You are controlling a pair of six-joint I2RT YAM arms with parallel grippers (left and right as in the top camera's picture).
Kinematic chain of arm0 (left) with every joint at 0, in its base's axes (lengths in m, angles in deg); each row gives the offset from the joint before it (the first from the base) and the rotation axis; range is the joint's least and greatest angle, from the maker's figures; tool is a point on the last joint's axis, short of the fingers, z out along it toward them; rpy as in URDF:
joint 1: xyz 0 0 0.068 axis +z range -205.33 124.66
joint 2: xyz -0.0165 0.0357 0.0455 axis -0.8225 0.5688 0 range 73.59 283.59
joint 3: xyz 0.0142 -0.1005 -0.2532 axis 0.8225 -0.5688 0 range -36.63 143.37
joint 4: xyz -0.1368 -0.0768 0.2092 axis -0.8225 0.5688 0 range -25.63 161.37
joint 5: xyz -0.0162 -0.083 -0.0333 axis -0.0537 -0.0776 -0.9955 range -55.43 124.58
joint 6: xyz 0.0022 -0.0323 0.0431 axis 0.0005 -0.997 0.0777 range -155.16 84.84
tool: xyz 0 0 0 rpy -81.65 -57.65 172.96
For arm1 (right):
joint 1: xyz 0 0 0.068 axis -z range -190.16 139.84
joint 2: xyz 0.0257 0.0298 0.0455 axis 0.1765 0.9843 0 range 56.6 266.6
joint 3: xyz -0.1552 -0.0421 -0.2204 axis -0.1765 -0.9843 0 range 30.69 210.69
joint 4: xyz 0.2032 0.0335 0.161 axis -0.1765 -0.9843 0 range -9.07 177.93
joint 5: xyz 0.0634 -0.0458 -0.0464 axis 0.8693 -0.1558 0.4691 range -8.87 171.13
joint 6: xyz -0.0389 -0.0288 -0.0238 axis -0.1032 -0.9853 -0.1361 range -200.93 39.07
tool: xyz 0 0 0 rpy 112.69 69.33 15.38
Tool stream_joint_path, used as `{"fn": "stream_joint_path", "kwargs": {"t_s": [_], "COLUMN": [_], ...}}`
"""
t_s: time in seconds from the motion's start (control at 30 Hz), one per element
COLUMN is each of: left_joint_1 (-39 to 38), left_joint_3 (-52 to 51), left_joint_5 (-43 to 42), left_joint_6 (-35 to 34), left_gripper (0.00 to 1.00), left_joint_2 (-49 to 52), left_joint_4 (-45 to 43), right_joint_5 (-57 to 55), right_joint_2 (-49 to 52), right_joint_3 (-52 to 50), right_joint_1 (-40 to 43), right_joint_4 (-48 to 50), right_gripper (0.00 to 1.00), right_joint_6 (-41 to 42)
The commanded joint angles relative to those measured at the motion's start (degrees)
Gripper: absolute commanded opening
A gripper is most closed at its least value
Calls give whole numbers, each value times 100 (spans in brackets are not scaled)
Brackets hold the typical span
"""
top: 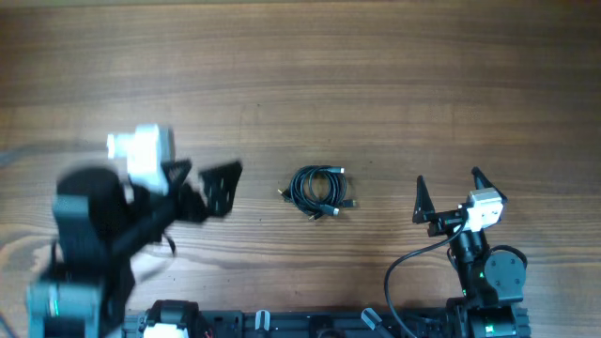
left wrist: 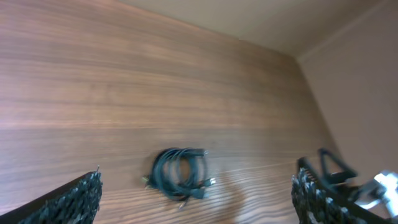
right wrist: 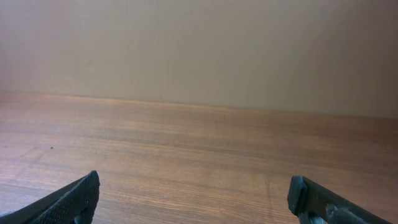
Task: Untangle cables
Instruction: 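Move the left gripper over the black cable bundle and grasp a loop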
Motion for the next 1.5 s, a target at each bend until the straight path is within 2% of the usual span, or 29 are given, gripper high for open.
{"fn": "stream_joint_path", "kwargs": {"t_s": [0.0, 0.1, 0.17, 0.3, 0.4, 0.5, 0.63, 0.73, 0.83, 1.07, 1.3, 1.37, 1.47], "left_joint_1": [15, -59, -317, -1093, -1239, -1241, -1239, -1270, -1521, -2243, -2240, -2240, -2240], "left_joint_3": [684, 684, 684, 761, 1172, 1198, 1198, 1165, 922, 688, 686, 686, 686], "left_joint_5": [-1779, -1849, -1325, 514, 1270, 1198, 675, 678, 699, 745, 837, 979, 984], "left_joint_6": [-219, -223, -297, -1110, -1143, -1147, -1145, -1167, -1558, -1851, -1849, -1851, -1851], "left_gripper": [100, 100, 100, 100, 100, 100, 100, 100, 100, 100, 100, 100, 100], "left_joint_2": [1150, 1759, 2094, 2675, 3163, 3491, 3624, 3639, 3901, 5156, 5383, 5383, 5383], "left_joint_4": [254, 262, 439, 734, 1294, 1335, 1309, 1185, 1060, 555, 463, 450, 411], "right_joint_5": [-90, -90, -90, -90, -92, -90, -90, -90, -90, -90, -90, 168, 1449], "right_joint_2": [-31, -31, -31, -31, -31, -31, -31, -31, -31, -31, -31, -31, -31], "right_joint_3": [-4, -4, -4, -4, -4, -4, -4, -4, -4, -4, -4, -4, -4], "right_joint_1": [28, 28, 28, 28, 28, 28, 28, 28, 28, 28, 28, 28, 28], "right_joint_4": [20, 17, 20, 17, 17, 17, 20, 17, 17, 20, 20, 273, 374], "right_gripper": [100, 100, 100, 100, 100, 100, 100, 100, 100, 100, 100, 100, 100], "right_joint_6": [-68, -68, -70, -70, -70, -68, -68, -68, -66, -68, -66, 304, 2583]}}
